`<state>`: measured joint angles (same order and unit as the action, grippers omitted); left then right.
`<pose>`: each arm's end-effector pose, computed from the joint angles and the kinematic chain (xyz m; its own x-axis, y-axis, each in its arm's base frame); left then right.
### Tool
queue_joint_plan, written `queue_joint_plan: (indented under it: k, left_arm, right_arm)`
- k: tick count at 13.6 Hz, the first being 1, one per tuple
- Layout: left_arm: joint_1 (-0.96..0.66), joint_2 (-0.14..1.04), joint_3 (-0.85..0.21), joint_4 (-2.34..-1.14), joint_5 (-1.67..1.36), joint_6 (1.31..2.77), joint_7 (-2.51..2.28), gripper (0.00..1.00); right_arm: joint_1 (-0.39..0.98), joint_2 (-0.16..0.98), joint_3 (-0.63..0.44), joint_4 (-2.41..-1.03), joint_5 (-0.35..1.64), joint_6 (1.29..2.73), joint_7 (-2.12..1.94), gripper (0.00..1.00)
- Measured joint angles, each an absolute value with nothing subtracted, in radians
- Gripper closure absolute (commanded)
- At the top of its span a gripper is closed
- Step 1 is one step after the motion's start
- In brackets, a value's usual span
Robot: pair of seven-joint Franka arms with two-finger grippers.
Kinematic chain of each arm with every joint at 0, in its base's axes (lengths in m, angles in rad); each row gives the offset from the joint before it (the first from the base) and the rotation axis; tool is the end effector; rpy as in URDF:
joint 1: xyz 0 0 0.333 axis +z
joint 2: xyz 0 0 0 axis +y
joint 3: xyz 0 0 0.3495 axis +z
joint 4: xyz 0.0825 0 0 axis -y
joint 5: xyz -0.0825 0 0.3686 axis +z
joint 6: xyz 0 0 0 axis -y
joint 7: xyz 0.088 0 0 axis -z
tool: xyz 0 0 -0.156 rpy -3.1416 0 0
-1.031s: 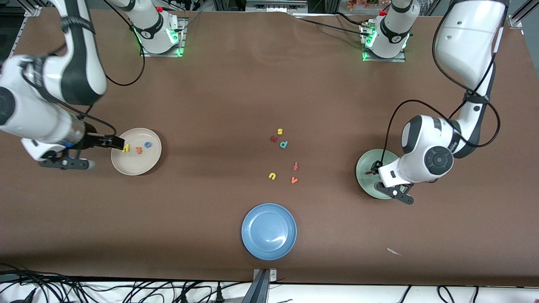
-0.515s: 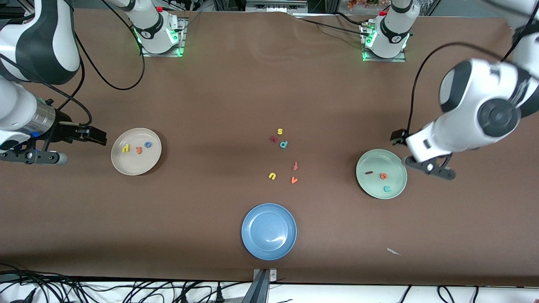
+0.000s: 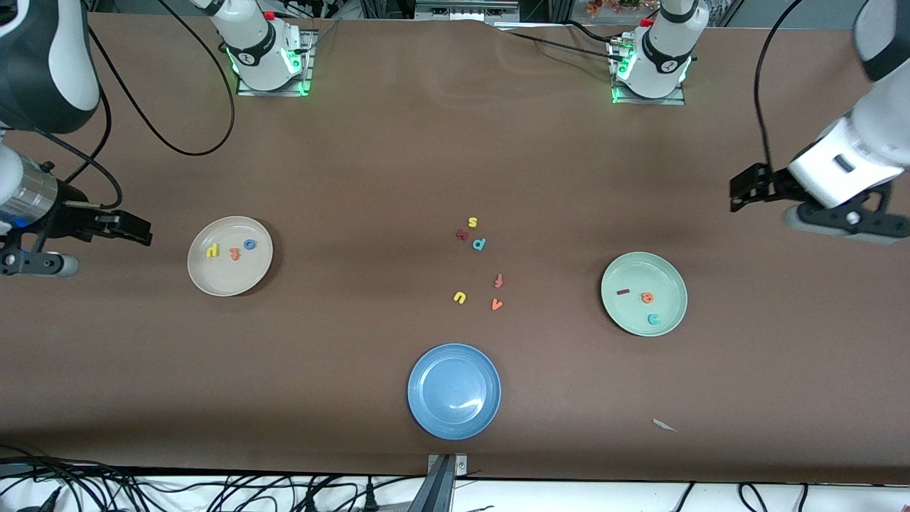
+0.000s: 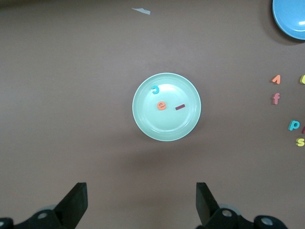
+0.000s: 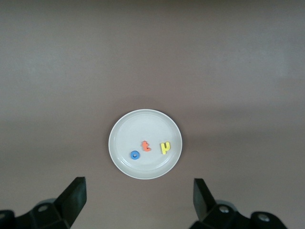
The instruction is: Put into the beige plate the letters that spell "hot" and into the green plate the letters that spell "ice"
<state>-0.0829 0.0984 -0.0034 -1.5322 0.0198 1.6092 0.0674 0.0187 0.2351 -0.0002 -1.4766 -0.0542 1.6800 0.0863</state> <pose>0.5721 -0.0464 0.5752 0.9878 -0.1538 -0.0227 -0.1542 -0.9879 -0.0179 0.6213 0.0036 0.5251 0.9977 -0.0617 -0.0271 -0.0601 -0.9966 0.0562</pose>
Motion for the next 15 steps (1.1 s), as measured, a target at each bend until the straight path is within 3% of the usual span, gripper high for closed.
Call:
queue_joint_plan:
  k: [5,15]
  left_arm:
    - [-0.086,0.042,-0.007,-1.611,0.02,1.611,0.013,0.0]
    - [-0.077,0.03,-0.007,-1.625,0.02,1.611,0.008,0.0]
  right_arm:
    - [-0.04,0.207,0.054,-1.477,-0.054,1.66,0.097,0.01]
    - [-0.04,0.204,0.064,-1.477,-0.015,1.654,0.161,0.01]
